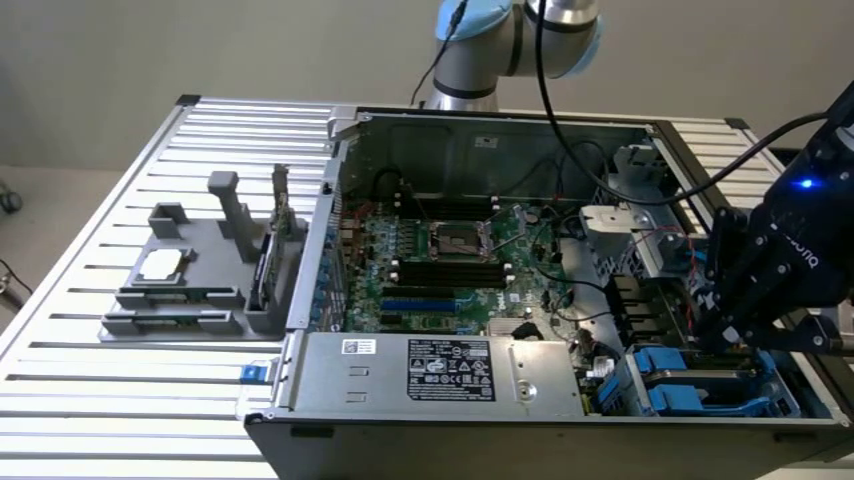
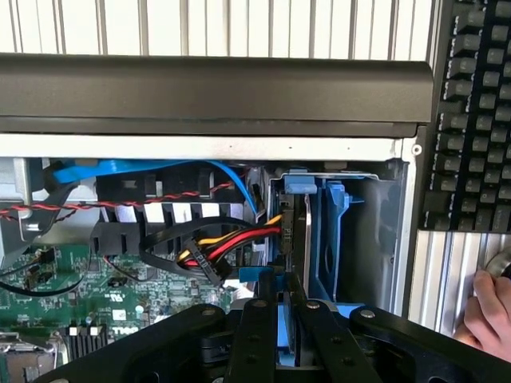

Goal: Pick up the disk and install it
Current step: 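Insert the second disk wire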

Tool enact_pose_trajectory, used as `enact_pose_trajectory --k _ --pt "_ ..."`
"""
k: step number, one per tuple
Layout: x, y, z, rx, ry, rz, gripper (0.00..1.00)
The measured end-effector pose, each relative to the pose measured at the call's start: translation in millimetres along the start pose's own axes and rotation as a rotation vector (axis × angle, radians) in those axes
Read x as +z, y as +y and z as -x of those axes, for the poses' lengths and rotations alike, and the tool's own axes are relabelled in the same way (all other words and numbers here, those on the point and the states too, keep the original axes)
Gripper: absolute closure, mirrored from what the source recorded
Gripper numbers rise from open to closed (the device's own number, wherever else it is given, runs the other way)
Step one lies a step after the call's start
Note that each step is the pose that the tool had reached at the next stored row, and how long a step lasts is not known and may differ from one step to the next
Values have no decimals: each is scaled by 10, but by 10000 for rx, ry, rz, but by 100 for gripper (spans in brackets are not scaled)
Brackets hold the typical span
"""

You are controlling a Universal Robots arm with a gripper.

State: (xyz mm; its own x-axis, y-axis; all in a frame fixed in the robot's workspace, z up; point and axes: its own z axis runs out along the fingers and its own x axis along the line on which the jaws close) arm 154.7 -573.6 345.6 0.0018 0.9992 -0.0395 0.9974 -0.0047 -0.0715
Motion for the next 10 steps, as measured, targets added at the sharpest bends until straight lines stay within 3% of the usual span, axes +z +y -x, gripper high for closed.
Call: enact_pose_trajectory --k 6,10 --pt "16 1 12 2 12 66 84" --pt "37 3 22 2 16 75 84"
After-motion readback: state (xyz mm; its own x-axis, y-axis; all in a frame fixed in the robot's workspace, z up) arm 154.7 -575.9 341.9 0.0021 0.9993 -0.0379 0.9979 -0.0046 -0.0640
